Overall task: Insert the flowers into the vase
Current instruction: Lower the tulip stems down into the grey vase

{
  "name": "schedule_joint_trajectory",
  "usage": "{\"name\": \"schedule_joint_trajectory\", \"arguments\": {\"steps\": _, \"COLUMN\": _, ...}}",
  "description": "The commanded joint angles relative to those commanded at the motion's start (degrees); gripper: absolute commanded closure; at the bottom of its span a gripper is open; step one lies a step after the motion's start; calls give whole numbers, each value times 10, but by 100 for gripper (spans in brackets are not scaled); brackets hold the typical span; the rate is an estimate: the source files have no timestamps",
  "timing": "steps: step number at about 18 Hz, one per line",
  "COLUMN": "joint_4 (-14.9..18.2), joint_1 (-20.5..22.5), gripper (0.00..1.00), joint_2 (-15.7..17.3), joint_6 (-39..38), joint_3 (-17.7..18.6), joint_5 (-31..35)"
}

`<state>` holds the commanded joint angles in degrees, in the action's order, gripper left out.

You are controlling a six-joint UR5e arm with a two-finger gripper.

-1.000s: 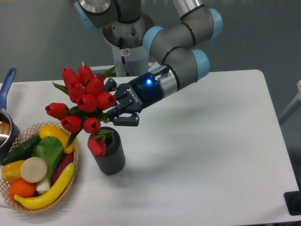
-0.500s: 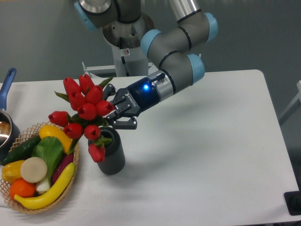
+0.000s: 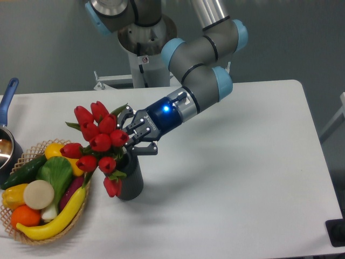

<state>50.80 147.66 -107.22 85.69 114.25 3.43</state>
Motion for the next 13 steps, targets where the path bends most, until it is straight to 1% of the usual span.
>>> {"name": "schedule_joint_trajectory", "arguments": {"steps": 4, "joint_4": -2, "joint_1": 2, "gripper": 74, "joint_2": -8, "joint_6": 42, "joint_3": 21, "joint_5": 0}}
{"name": "schedule_joint_trajectory", "arguments": {"steps": 9, "joint_4": -4, "joint_1": 3, "gripper": 74, "joint_2": -11, "joint_6": 48, "joint_3": 26, "joint_5": 1}}
{"name": "schedule_joint_trajectory", "arguments": {"steps": 13, "joint_4": -4, "joint_1": 3, "gripper": 70, "joint_2": -13, "joint_6": 48, "joint_3": 26, "joint_5": 1}}
